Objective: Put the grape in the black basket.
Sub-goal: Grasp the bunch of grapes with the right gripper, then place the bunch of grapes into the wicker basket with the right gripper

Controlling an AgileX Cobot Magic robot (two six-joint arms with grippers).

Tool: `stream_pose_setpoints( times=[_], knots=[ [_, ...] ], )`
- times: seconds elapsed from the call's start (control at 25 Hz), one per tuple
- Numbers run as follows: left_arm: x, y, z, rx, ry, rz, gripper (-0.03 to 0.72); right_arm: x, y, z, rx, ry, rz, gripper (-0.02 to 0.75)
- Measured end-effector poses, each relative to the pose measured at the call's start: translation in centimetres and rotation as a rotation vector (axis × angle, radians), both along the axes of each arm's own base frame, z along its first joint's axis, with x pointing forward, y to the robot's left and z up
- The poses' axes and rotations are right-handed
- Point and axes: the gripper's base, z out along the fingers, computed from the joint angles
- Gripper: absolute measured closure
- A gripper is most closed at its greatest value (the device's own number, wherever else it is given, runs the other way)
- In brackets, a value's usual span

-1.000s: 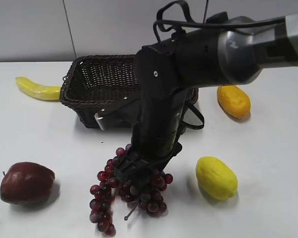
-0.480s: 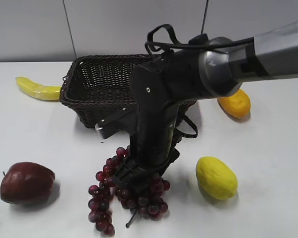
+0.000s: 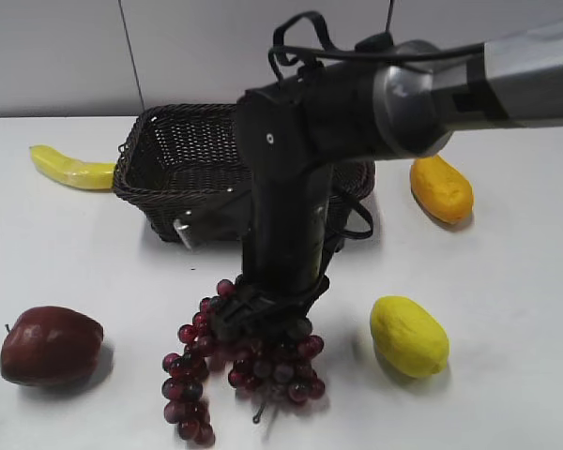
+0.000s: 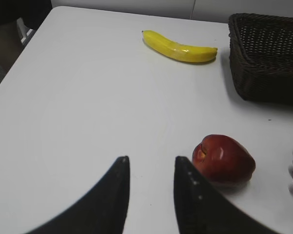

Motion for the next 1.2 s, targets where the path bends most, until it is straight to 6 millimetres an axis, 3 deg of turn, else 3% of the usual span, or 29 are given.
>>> stream_pose_setpoints(
  times=[0.4,0.6,0.8,1.08,1.2],
  knots=[
    [0.0,0.0,0.0,0.000,0.000,0.000,0.425,1.5,0.5,13.1,0.196,-0.295,0.039,0.560],
    [0.0,0.0,0.0,0.000,0.000,0.000,0.425,2.4,0.7,18.0,0.276,-0.466,0.048,0.598],
    [0.0,0.0,0.0,0.000,0.000,0.000,0.425,3.9,0.9,20.9,0.331,-0.693,0.041,0.603],
    [0.0,0.0,0.0,0.000,0.000,0.000,0.444,5.3,1.1,22.7,0.380,-0.939,0.058,0.606],
    [0.0,0.0,0.0,0.000,0.000,0.000,0.446,6.0,1.6,22.5,0.379,-1.014,0.095,0.606]
  ],
)
